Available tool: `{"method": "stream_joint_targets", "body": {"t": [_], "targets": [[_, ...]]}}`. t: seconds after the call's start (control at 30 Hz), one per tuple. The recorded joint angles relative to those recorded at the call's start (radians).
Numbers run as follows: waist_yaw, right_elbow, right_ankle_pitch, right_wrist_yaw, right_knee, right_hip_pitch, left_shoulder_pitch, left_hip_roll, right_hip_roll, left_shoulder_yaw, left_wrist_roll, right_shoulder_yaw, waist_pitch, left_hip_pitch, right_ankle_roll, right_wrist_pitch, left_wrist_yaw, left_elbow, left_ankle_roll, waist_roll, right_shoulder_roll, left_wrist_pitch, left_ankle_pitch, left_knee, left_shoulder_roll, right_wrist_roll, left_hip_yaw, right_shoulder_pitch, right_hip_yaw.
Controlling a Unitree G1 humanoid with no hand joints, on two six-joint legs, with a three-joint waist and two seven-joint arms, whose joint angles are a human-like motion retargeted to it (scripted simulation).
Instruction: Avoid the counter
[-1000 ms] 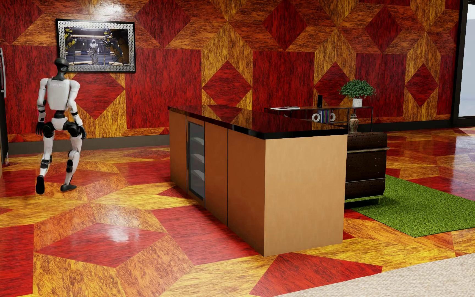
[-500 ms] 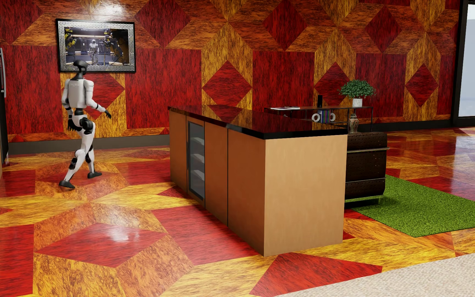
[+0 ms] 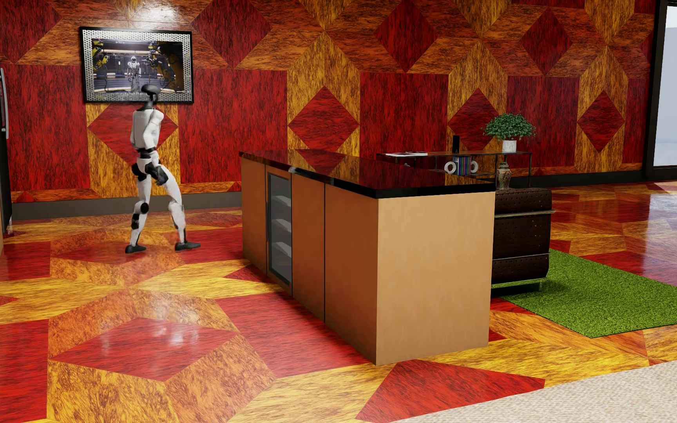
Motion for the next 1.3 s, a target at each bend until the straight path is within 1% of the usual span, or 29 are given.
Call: {"method": "stream_joint_targets", "body": {"t": [0.07, 0.1, 0.17, 0.2, 0.23, 0.3, 0.33, 0.37, 0.4, 0.43, 0.47, 0.5, 0.53, 0.57, 0.63, 0.7, 0.73, 0.77, 0.83, 0.87, 0.9, 0.97, 1.0, 1.03, 1.07, 1.13, 1.2, 1.23, 1.3], "targets": [[-0.005, 0.027, -0.105, 0.083, -0.160, -0.060, -0.077, -0.030, 0.001, -0.054, 0.029, 0.077, -0.002, 0.072, 0.144, 0.014, -0.007, 0.044, -0.017, 0.003, 0.007, -0.001, -0.036, -0.037, 0.008, -0.083, -0.005, 0.003, 0.023], [-0.006, 0.048, -0.076, 0.132, -0.108, -0.099, -0.090, -0.034, 0.001, -0.070, 0.039, 0.142, -0.001, 0.116, 0.065, -0.019, -0.002, 0.039, -0.027, 0.009, -0.012, -0.009, -0.052, -0.054, 0.009, -0.164, 0.001, -0.011, 0.079], [-0.012, 0.035, -0.029, 0.139, 0.007, -0.104, -0.077, -0.037, -0.033, -0.086, 0.026, 0.212, -0.003, 0.208, -0.048, -0.052, 0.019, -0.013, -0.051, 0.020, -0.038, -0.040, -0.064, -0.080, -0.002, -0.322, 0.001, -0.039, 0.032], [-0.018, -0.012, -0.002, 0.098, 0.067, -0.084, -0.070, -0.029, -0.076, -0.101, 0.006, 0.177, -0.006, 0.243, -0.115, -0.048, 0.014, -0.038, -0.063, 0.027, -0.015, -0.055, -0.047, -0.083, -0.007, -0.334, -0.024, -0.030, -0.041], [-0.027, -0.064, 0.068, 0.054, 0.113, -0.060, -0.053, -0.015, -0.102, -0.113, -0.023, 0.117, -0.010, 0.277, -0.174, -0.031, 0.008, -0.068, -0.059, 0.038, 0.024, -0.071, -0.010, -0.064, -0.009, -0.301, -0.049, -0.021, -0.081], [-0.037, -0.088, -0.036, 0.012, 0.244, -0.038, 0.027, 0.048, -0.085, -0.105, -0.075, 0.011, -0.010, 0.281, -0.174, -0.016, 0.004, -0.146, -0.028, 0.080, 0.087, -0.069, 0.099, 0.072, -0.002, -0.139, -0.066, -0.069, -0.091], [-0.037, -0.044, -0.081, 0.040, 0.266, -0.017, 0.077, 0.098, -0.051, -0.087, -0.087, -0.006, -0.008, 0.236, -0.170, -0.007, 0.010, -0.178, 0.015, 0.104, 0.083, -0.046, 0.191, 0.202, -0.007, -0.085, -0.048, -0.123, -0.095], [-0.033, 0.031, -0.103, 0.097, 0.249, 0.018, 0.126, 0.160, -0.003, -0.068, -0.090, 0.018, -0.007, 0.180, -0.166, 0.014, 0.007, -0.197, 0.041, 0.126, 0.053, -0.026, 0.278, 0.357, -0.017, -0.092, -0.024, -0.197, -0.091], [-0.025, 0.116, -0.117, 0.147, 0.217, 0.059, 0.169, 0.212, 0.050, -0.060, -0.086, 0.087, -0.007, 0.109, -0.162, 0.026, -0.012, -0.205, 0.081, 0.147, 0.003, -0.012, 0.379, 0.501, -0.025, -0.172, -0.018, -0.276, -0.078], [-0.015, 0.188, -0.127, 0.225, 0.182, 0.098, 0.196, 0.201, 0.097, -0.058, -0.077, 0.208, -0.006, 0.024, -0.157, -0.005, -0.025, -0.193, 0.057, 0.164, -0.051, -0.001, 0.415, 0.600, -0.034, -0.315, -0.068, -0.361, -0.059], [-0.007, 0.217, -0.136, 0.267, 0.145, 0.136, 0.217, 0.157, 0.135, -0.058, -0.059, 0.330, -0.007, -0.058, -0.153, -0.073, -0.042, -0.180, 0.030, 0.176, -0.100, 0.003, 0.338, 0.644, -0.038, -0.474, -0.127, -0.443, -0.037], [-0.002, 0.206, -0.146, 0.265, 0.115, 0.169, 0.234, 0.148, 0.168, -0.055, -0.040, 0.397, -0.011, -0.123, -0.149, -0.135, -0.062, -0.166, 0.042, 0.183, -0.125, 0.007, 0.223, 0.640, -0.033, -0.582, -0.145, -0.513, -0.014], [0.003, 0.172, -0.153, 0.232, 0.080, 0.204, 0.244, 0.183, 0.200, -0.045, -0.034, 0.407, -0.017, -0.170, -0.144, -0.164, -0.070, -0.151, 0.082, 0.189, -0.127, 0.009, 0.162, 0.589, -0.025, -0.625, -0.110, -0.565, 0.010], [0.010, 0.119, -0.158, 0.172, 0.036, 0.246, 0.253, 0.221, 0.230, -0.033, -0.032, 0.366, -0.023, -0.199, -0.139, -0.173, -0.066, -0.140, 0.095, 0.197, -0.106, 0.011, 0.132, 0.493, -0.021, -0.590, -0.058, -0.601, 0.037], [0.027, 0.003, -0.172, 0.067, -0.034, 0.317, 0.261, 0.238, 0.274, -0.018, -0.028, 0.234, -0.028, -0.237, -0.128, -0.188, -0.063, -0.124, 0.151, 0.212, -0.039, 0.010, 0.134, 0.198, -0.018, -0.354, 0.059, -0.646, 0.092], [0.040, -0.087, -0.220, 0.022, -0.037, 0.366, 0.260, 0.158, 0.294, -0.004, -0.038, 0.198, -0.023, -0.303, -0.119, -0.234, -0.054, -0.125, 0.078, 0.216, -0.017, 0.003, 0.213, -0.023, -0.025, -0.126, 0.069, -0.666, 0.141], [0.042, -0.117, -0.250, 0.007, -0.028, 0.391, 0.258, 0.113, 0.299, -0.010, -0.034, 0.211, -0.021, -0.341, -0.115, -0.240, -0.053, -0.127, 0.051, 0.214, -0.026, -0.004, 0.278, -0.077, -0.025, -0.073, 0.058, -0.664, 0.155], [0.037, -0.141, -0.283, -0.014, -0.019, 0.421, 0.251, 0.107, 0.303, -0.020, -0.027, 0.232, -0.021, -0.358, -0.111, -0.238, -0.053, -0.131, 0.063, 0.213, -0.045, -0.009, 0.309, -0.097, -0.025, -0.059, 0.148, -0.648, 0.153], [0.026, -0.155, -0.350, -0.012, 0.025, 0.482, 0.241, 0.145, 0.327, -0.028, -0.023, 0.289, -0.030, -0.319, -0.105, -0.208, -0.052, -0.148, 0.098, 0.211, -0.093, -0.009, 0.244, -0.071, -0.026, -0.133, 0.451, -0.589, 0.133], [0.028, -0.142, -0.381, -0.008, 0.051, 0.517, 0.242, 0.151, 0.341, -0.022, -0.028, 0.309, -0.039, -0.276, -0.102, -0.200, -0.042, -0.161, 0.223, 0.206, -0.113, -0.010, 0.225, -0.063, -0.030, -0.173, 0.518, -0.546, 0.125], [0.032, -0.110, -0.379, 0.018, 0.072, 0.551, 0.242, 0.142, 0.344, -0.010, -0.047, 0.321, -0.050, -0.237, -0.102, -0.185, -0.024, -0.170, 0.277, 0.196, -0.137, -0.015, 0.194, -0.072, -0.048, -0.213, 0.508, -0.499, 0.127], [0.037, -0.014, -0.265, 0.068, 0.277, 0.545, 0.216, 0.144, 0.310, 0.010, -0.079, 0.271, -0.062, -0.165, -0.061, -0.116, -0.003, -0.131, 0.255, 0.157, -0.150, 0.000, 0.133, -0.026, -0.080, -0.225, 0.480, -0.379, 0.103], [0.041, 0.049, -0.161, 0.073, 0.464, 0.476, 0.204, 0.134, 0.266, 0.013, -0.079, 0.222, -0.066, -0.141, 0.005, -0.048, 0.005, -0.111, 0.233, 0.134, -0.134, 0.021, 0.109, -0.009, -0.096, -0.209, 0.466, -0.313, 0.095], [0.046, 0.090, -0.070, 0.096, 0.669, 0.387, 0.178, 0.117, 0.223, 0.011, -0.060, 0.183, -0.071, -0.111, 0.132, 0.019, 0.012, -0.077, 0.207, 0.111, -0.126, 0.019, 0.093, -0.016, -0.111, -0.193, 0.459, -0.238, 0.109], [0.051, 0.127, 0.012, 0.133, 0.851, 0.291, 0.161, 0.104, 0.200, 0.001, -0.039, 0.166, -0.073, -0.077, 0.127, 0.057, 0.023, -0.058, 0.178, 0.088, -0.121, -0.001, 0.083, -0.028, -0.118, -0.185, 0.451, -0.160, 0.140], [0.055, 0.180, -0.033, 0.228, 1.074, 0.132, 0.131, 0.095, 0.063, 0.004, -0.049, 0.226, -0.071, -0.027, 0.048, 0.020, 0.048, -0.048, 0.120, 0.042, -0.130, -0.043, 0.066, -0.043, -0.126, -0.258, 0.409, 0.003, 0.122], [0.031, 0.187, -0.049, 0.277, 1.124, 0.025, 0.108, 0.092, -0.154, 0.011, -0.059, 0.284, -0.057, -0.003, 0.000, -0.079, 0.065, -0.051, 0.066, 0.001, -0.110, -0.060, 0.047, -0.040, -0.128, -0.356, 0.322, 0.141, 0.052], [0.012, 0.179, -0.048, 0.311, 1.077, -0.015, 0.103, 0.095, -0.239, 0.015, -0.062, 0.276, -0.049, 0.001, -0.018, -0.111, 0.071, -0.061, 0.041, -0.016, -0.082, -0.060, 0.038, -0.037, -0.130, -0.380, 0.269, 0.192, 0.011], [-0.022, 0.149, -0.042, 0.391, 0.851, -0.087, 0.102, 0.108, -0.299, 0.016, -0.073, 0.217, -0.030, 0.005, -0.040, -0.154, 0.079, -0.088, -0.012, -0.036, -0.017, -0.071, 0.023, -0.039, -0.128, -0.373, 0.170, 0.238, -0.041]]}}
